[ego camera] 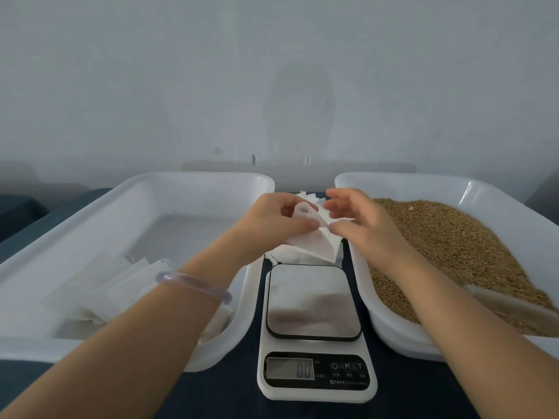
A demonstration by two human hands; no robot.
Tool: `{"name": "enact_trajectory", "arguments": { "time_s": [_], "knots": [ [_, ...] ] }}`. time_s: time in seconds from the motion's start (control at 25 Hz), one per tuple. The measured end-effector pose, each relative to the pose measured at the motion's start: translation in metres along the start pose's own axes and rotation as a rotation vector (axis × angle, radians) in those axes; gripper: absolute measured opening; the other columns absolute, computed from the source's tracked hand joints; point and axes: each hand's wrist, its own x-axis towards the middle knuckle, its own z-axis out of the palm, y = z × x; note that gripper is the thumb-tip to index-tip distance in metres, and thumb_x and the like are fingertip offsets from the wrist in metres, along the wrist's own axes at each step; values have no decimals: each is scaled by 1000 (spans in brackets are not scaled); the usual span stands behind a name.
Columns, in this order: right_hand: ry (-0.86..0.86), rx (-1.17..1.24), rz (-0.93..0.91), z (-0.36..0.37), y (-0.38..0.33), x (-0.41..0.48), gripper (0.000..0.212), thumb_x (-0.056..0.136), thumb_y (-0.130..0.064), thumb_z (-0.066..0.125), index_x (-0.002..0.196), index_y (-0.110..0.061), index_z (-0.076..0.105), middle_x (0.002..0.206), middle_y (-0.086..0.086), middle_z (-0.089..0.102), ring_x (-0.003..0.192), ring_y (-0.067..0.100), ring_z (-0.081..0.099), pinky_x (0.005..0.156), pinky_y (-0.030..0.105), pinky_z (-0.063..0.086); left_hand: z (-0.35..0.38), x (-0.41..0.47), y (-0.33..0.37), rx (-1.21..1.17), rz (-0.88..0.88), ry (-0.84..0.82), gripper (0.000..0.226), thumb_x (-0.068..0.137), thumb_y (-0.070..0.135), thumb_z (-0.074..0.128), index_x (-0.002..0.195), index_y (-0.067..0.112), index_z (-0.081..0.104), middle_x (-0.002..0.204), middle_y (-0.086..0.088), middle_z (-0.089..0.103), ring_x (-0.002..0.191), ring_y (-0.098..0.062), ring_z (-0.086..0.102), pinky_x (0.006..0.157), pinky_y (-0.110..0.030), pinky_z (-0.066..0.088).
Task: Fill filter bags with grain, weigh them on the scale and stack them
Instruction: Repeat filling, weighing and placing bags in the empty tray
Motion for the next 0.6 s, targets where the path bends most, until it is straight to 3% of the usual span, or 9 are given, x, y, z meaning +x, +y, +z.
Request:
{"name": "enact_trajectory", "arguments": {
  "time_s": [0.16, 0.32, 0.4, 0.52, 0.6],
  "knots": [
    [-95, -44, -19, 0, -1, -5, 45, 71, -24, 80, 107, -38, 57, 96, -11, 67, 86, 1, 63, 75, 17, 51, -1, -2, -3, -125, -34, -46, 22, 79, 2, 71, 90, 20, 65, 81, -7, 65, 68, -17, 64, 60, -22, 53],
    [-89, 4, -47, 1, 0, -3, 26, 74, -19, 79, 95, -30, 69, 88, -6, 74, 82, 8, 69, 75, 22, 54, -5, -2, -5, -222, -42, -36, 23, 78, -2, 71, 91, 15, 63, 82, -9, 66, 65, -15, 68, 58, -21, 53],
    [-23, 25, -49, 0, 1, -1, 16, 79, -13, 73, 82, -28, 72, 81, -6, 74, 76, 7, 68, 72, 23, 53, -7, -2, -5, -241, -46, -44, 23, 80, -4, 69, 94, 13, 63, 82, -9, 67, 64, -15, 68, 58, -21, 53],
    [129, 49, -6, -3, 1, 1, 28, 83, -12, 70, 69, -37, 73, 70, -13, 71, 66, 2, 64, 68, 21, 52, -9, -2, -5, -184, -56, -62, 19, 83, -4, 64, 96, 11, 64, 82, -9, 67, 68, -17, 65, 60, -23, 53],
    [193, 127, 26, -4, 1, 2, 29, 79, -11, 73, 70, -38, 72, 71, -15, 71, 69, 1, 65, 74, 23, 53, -9, -3, -5, -123, -56, -65, 17, 84, -3, 62, 94, 10, 65, 80, -7, 65, 65, -15, 62, 56, -21, 50]
  ]
}}
